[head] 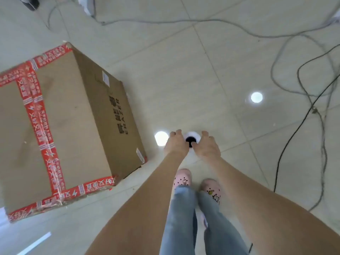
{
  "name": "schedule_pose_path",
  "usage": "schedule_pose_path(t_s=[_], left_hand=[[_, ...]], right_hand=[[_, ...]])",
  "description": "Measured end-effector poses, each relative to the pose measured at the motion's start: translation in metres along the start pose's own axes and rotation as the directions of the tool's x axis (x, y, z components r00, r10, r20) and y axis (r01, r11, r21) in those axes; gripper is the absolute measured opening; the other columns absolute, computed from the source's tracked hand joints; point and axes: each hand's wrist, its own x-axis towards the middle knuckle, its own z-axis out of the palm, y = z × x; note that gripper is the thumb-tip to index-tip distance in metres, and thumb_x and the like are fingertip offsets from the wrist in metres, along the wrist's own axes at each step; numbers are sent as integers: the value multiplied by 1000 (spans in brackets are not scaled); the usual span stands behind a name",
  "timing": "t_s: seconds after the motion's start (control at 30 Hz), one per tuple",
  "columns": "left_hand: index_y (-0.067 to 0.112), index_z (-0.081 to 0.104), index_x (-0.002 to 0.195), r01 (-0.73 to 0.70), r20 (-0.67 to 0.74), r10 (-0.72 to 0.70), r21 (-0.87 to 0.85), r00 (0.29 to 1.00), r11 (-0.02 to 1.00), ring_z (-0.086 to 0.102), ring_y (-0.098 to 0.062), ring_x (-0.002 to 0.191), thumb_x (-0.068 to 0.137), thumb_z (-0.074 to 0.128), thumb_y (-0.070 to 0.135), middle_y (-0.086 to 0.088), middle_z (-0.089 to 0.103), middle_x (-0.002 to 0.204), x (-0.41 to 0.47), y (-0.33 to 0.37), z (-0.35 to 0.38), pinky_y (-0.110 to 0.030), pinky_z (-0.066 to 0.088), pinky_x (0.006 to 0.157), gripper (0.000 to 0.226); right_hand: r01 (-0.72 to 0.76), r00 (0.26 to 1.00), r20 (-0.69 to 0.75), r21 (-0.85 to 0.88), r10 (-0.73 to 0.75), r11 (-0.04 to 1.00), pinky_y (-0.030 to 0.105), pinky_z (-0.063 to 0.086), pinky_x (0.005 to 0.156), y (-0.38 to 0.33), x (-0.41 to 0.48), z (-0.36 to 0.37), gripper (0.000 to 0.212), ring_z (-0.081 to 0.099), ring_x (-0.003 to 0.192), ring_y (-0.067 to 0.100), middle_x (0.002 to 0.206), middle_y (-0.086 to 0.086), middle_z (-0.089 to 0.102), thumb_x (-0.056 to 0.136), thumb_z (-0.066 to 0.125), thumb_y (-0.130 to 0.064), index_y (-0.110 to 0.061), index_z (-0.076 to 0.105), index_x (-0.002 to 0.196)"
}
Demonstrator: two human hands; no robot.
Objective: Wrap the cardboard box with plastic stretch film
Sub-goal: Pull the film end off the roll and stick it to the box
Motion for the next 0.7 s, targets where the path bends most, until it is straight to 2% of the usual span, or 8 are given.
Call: schedule_pose_path(t_s=[0.1, 0.17, 0.27, 0.33, 0.47, 0.6, 0.7], left_hand=[[15, 30, 144, 25, 2, -25, -35, 1000, 999, 50, -30, 120, 94, 49, 25, -12, 44, 137, 17, -3, 19, -36, 42, 90, 54], [18, 33, 143, 49, -16, -50, -79, 999, 996, 54, -31, 114, 93, 49, 26, -12, 54, 128, 24, -6, 27, -35, 44, 86, 53], [22, 41, 139, 76, -73, -89, -168, 993, 983, 60, -32, 102, 92, 49, 21, -12, 62, 119, 27, -8, 35, -36, 51, 82, 48], [21, 46, 136, 87, -91, -109, -217, 990, 972, 63, -33, 96, 90, 50, 17, -12, 63, 115, 27, -11, 37, -39, 54, 80, 46], [19, 49, 132, 84, -108, -108, -207, 988, 975, 63, -33, 95, 90, 50, 15, -11, 64, 112, 10, -20, 47, -39, 55, 78, 43], [20, 52, 129, 101, -123, -126, -190, 984, 977, 65, -30, 90, 89, 50, 15, -10, 66, 108, -10, -39, 60, -31, 50, 69, 40], [20, 54, 126, 112, -125, -140, -208, 982, 972, 67, -31, 84, 89, 51, 17, -10, 67, 104, -25, -56, 72, -34, 54, 70, 38]], right_hand=[[16, 1000, -2, -13, -16, 1000, 29, 36, 74, 8, 20, 15, 47, 56, 109, 31, 120, 12, 57, 91, 53, -31, -18, 38, 134], [12, 1000, 3, 28, -12, 1000, 29, 45, 76, 10, 27, 21, 42, 61, 101, 33, 114, 12, 61, 90, 50, -25, -18, 42, 131], [18, 1000, -4, 111, -18, 994, 43, 54, 79, 12, 31, 25, 37, 66, 88, 39, 109, 13, 63, 88, 46, -15, -15, 48, 125], [20, 1000, -12, 104, -19, 994, 46, 55, 78, 14, 30, 27, 35, 66, 87, 39, 109, 14, 63, 87, 46, -12, -12, 50, 122], [48, 999, -5, 55, -48, 997, 46, 54, 80, 21, 14, 33, 32, 66, 89, 38, 110, 13, 63, 88, 47, -14, -12, 53, 119], [64, 998, 15, 44, -64, 997, 45, 54, 80, 34, -9, 46, 30, 66, 88, 37, 109, 12, 64, 88, 46, -14, -14, 56, 117], [70, 997, 22, 25, -70, 997, 44, 54, 78, 44, -25, 62, 28, 66, 86, 35, 106, 10, 64, 87, 44, -14, -14, 57, 113]])
